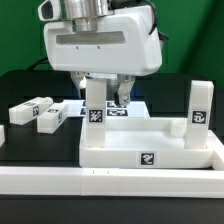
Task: Assemble desk
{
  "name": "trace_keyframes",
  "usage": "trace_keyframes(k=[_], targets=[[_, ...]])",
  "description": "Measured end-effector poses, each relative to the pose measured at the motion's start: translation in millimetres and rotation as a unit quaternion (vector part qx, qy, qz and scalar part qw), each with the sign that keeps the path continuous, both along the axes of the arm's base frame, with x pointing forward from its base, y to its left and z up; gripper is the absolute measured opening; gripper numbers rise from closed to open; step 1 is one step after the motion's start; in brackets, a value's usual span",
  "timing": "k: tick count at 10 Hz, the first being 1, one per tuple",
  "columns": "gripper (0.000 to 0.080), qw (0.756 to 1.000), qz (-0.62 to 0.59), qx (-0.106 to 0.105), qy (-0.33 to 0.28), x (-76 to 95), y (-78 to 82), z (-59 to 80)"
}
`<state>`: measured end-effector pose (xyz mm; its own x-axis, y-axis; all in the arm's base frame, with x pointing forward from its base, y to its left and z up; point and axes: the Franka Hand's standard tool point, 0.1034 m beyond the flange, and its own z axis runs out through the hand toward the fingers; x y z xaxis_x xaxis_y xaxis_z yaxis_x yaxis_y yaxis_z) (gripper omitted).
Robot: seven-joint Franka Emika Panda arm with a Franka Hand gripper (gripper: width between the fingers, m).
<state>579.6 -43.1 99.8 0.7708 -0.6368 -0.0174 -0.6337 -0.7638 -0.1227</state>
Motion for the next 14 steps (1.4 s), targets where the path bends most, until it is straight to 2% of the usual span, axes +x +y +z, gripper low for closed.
trace_keyframes(k=[3, 5, 12, 14], targets=[[0.0648, 0.992, 0.121, -0.019, -0.008, 0.1, -0.2, 0.1], [0.0648, 0.984, 0.174, -0.024, -0.011, -0.1, 0.2, -0.1], [0.0648, 0.921, 0.387, -0.037, -0.03, -2.2, -8.0, -1.3], [0.0376, 0.922, 0.384, -0.037, -0.03, -2.2, -7.9, -1.3]])
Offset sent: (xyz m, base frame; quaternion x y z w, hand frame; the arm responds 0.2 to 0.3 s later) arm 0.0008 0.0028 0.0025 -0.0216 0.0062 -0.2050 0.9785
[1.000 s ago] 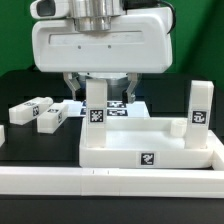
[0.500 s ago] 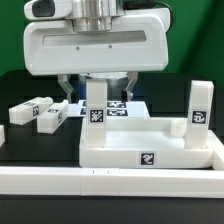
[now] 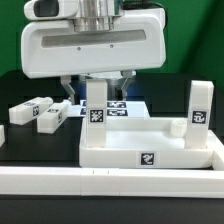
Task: Assemble desk
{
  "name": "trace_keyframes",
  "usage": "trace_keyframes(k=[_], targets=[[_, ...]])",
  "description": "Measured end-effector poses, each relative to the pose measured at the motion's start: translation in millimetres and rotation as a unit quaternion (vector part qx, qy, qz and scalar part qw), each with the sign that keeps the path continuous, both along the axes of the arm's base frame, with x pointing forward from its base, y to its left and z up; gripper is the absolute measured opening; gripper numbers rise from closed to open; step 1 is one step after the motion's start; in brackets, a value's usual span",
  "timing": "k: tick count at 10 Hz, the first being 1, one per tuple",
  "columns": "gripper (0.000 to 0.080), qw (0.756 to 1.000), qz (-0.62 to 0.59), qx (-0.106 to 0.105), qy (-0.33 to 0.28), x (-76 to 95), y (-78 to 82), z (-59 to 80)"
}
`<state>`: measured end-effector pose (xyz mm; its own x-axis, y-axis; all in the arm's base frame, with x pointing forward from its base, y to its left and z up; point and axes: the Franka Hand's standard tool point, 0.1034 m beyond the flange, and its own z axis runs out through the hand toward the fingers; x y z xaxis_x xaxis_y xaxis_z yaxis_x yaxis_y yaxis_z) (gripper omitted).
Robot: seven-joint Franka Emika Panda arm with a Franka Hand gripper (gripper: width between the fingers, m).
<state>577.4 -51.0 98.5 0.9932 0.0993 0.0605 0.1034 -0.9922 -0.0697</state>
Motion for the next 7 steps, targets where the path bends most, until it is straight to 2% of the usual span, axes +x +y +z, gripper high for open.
trace_keyframes(k=[1, 2, 5, 7], targets=[[0.0376, 1.0, 0.0, 0.0, 0.0, 0.0, -0.1, 0.0], [0.0292, 1.0, -0.001, -0.002, -0.001, 0.0, -3.0, 0.1], [0.0292, 1.0, -0.02, -0.001, 0.001, -0.2, -3.6, 0.0], [0.0292, 0.996, -0.094, 0.004, 0.006, -0.6, -5.4, -0.1]])
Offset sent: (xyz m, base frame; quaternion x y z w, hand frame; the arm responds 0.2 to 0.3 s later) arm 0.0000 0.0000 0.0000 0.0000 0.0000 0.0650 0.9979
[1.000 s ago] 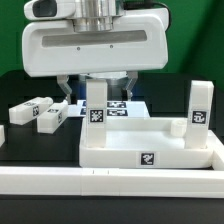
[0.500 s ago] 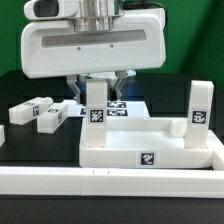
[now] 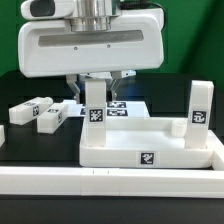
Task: Assemble desk
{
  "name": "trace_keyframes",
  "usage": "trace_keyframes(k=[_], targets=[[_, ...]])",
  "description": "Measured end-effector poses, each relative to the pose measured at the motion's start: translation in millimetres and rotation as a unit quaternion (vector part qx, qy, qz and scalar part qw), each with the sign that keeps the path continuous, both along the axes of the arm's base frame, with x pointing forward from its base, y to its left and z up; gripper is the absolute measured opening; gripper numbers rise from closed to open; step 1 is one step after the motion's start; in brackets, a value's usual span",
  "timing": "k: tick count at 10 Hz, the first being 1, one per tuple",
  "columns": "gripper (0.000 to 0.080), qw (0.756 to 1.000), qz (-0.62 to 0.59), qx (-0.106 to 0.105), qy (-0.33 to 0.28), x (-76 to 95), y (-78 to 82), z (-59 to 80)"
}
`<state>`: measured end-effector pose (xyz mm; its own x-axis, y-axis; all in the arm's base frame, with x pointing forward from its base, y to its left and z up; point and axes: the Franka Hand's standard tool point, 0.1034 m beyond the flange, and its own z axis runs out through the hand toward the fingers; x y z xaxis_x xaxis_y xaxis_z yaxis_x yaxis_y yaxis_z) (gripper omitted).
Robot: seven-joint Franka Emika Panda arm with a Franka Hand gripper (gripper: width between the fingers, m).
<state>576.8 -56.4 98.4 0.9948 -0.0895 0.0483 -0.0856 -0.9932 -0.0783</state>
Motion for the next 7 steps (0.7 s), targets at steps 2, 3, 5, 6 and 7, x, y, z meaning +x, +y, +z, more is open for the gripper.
trace_keyframes(k=[2, 3, 5, 6, 7], targets=[[0.0292, 0.995, -0.097, 0.007, 0.006, -0.5, -1.9, 0.0], [0.0292, 0.991, -0.136, 0.009, 0.008, -0.8, -2.5, 0.0], [0.0292, 0.977, -0.213, 0.015, 0.008, -2.0, -3.8, -0.2], [0.0292, 0.967, -0.253, 0.02, 0.012, -2.4, -4.2, -0.2], [0.0292, 0.952, -0.304, 0.031, 0.017, -3.1, -4.2, -0.4]])
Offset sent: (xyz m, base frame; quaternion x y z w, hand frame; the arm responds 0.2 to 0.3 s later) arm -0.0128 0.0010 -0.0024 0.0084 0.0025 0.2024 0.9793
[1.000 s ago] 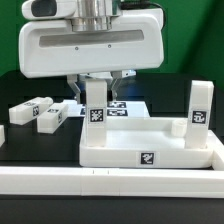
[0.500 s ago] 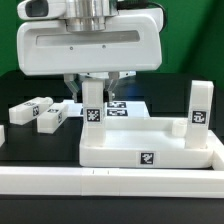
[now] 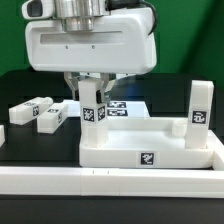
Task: Assemble desk
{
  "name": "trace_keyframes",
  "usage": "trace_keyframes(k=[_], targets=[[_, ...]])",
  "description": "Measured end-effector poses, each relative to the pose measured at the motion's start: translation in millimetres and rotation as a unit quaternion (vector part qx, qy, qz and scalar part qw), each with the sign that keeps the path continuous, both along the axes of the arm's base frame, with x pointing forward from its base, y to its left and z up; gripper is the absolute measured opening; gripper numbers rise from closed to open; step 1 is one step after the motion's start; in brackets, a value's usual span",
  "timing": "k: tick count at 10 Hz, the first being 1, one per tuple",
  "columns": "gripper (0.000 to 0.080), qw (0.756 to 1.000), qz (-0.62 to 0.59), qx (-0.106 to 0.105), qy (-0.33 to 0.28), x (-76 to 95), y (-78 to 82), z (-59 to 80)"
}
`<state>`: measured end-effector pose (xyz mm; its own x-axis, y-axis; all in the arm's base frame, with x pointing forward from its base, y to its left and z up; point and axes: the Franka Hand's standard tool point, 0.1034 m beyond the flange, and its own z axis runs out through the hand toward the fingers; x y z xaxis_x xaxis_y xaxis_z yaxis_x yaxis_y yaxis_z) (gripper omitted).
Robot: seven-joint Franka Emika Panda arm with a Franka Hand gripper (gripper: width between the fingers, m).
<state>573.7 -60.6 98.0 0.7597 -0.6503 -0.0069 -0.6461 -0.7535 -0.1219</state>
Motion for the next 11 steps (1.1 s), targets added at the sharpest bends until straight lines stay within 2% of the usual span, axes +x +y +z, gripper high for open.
trace_keyframes(k=[4, 7, 9, 11], targets=[[0.0292, 0.985, -0.169, 0.015, 0.016, 0.5, 2.6, -0.4], [0.0292, 0.987, -0.158, 0.014, 0.015, 0.4, 2.6, -0.7], [0.0605, 0.993, -0.118, 0.01, 0.012, 0.7, 4.2, -0.7], [0.0636, 0.999, -0.031, 0.001, 0.005, 1.2, 6.7, -0.6]])
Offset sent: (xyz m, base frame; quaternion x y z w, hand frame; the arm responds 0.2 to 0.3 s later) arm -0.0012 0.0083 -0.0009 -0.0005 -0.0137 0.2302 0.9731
